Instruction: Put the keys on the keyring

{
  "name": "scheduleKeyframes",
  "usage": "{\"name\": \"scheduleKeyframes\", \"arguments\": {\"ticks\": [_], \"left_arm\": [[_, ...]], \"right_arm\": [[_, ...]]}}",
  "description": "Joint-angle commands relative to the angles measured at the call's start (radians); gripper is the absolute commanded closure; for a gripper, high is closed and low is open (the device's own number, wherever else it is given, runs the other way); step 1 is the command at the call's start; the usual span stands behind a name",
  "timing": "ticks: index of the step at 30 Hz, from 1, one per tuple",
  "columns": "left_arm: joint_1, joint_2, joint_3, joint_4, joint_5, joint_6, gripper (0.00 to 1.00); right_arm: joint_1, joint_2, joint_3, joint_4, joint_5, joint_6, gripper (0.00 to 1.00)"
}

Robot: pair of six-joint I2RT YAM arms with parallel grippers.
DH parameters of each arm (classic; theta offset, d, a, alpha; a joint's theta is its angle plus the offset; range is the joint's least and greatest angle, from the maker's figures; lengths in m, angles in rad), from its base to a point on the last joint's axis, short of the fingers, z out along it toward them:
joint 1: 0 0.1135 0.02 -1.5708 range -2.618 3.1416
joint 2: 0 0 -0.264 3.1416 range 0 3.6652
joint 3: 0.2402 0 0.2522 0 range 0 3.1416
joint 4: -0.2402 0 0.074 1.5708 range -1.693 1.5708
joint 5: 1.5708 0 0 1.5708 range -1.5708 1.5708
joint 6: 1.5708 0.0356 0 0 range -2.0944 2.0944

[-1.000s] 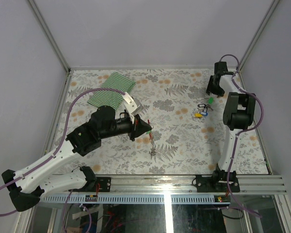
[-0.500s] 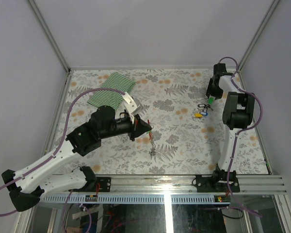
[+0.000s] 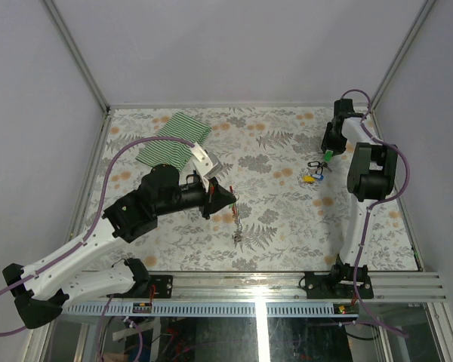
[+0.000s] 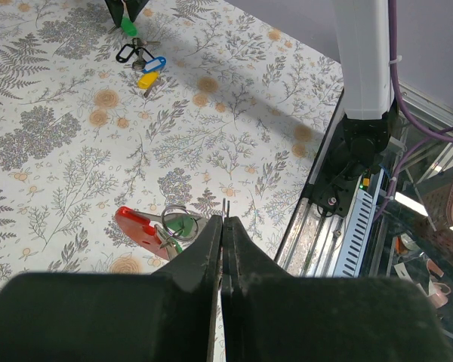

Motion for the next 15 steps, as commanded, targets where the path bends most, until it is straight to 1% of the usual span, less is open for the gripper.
{"name": "scheduleKeyframes", "arguments": {"ticks": [1,9,15], "left_arm": [[0.007,-0.017,0.037,0.030,0.006,-0.014,1.00],[0.007,-0.014,0.039,0.031,0.010,-0.015,1.00],[0.007,-0.014,0.039,0.034,0.012,-0.018,1.00]], "right_arm": [[-0.013,0.031,0.008,-0.014,-0.032,0.006,0.58],[-0.017,0.032,0.002,-0.021,-0.014,-0.006,0.59],[-0.017,0.028,-0.003,-0.022,-0.014,-0.020,0.69]]}}
